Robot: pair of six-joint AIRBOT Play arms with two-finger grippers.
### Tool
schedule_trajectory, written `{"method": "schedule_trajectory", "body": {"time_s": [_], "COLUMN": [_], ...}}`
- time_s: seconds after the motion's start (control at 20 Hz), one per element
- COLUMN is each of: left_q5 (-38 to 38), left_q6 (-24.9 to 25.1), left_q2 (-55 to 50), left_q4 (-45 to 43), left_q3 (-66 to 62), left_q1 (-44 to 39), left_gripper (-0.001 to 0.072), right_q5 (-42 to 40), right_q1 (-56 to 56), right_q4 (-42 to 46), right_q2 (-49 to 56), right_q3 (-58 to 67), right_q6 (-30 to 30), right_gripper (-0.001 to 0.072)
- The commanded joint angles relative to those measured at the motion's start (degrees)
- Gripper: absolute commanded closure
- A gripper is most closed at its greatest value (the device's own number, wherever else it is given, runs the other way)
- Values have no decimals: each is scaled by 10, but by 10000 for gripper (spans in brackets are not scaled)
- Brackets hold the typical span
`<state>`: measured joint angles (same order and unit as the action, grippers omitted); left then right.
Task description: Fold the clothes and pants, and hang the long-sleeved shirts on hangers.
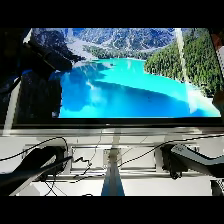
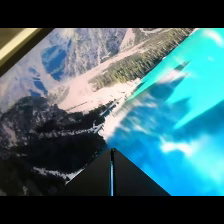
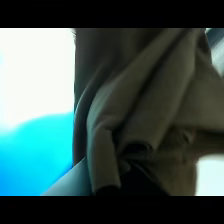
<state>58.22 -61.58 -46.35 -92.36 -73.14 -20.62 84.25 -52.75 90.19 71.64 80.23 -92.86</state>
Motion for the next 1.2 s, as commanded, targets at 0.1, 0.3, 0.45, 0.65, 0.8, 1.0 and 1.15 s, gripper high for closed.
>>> {"method": "schedule_trajectory", "body": {"time_s": [0.1,0.3,0.45,0.65,0.8,1.0,1.15], "left_q5": [1,1,1,1,1,1,1], "left_q6": [-2,-2,-2,-2,-2,-2,-2], "left_q2": [4,4,4,4,4,4,4], "left_q4": [-6,-7,-6,-6,-7,-7,-7], "left_q3": [0,0,0,0,0,0,0], "left_q1": [0,0,0,0,0,0,0], "left_gripper": [691,691,691,691,691,691,691], "right_q5": [86,77,43,-33,-77,-194,-255], "right_q1": [-94,-94,-93,-37,97,299,425], "right_q4": [25,10,-21,-195,-220,-132,3], "right_q2": [-3,-3,-3,-3,6,5,5], "right_q3": [-5,-5,-5,-5,-5,-4,-4], "right_q6": [-10,-10,-1,96,135,189,137], "right_gripper": [697,171,50,618,697,698,698]}}
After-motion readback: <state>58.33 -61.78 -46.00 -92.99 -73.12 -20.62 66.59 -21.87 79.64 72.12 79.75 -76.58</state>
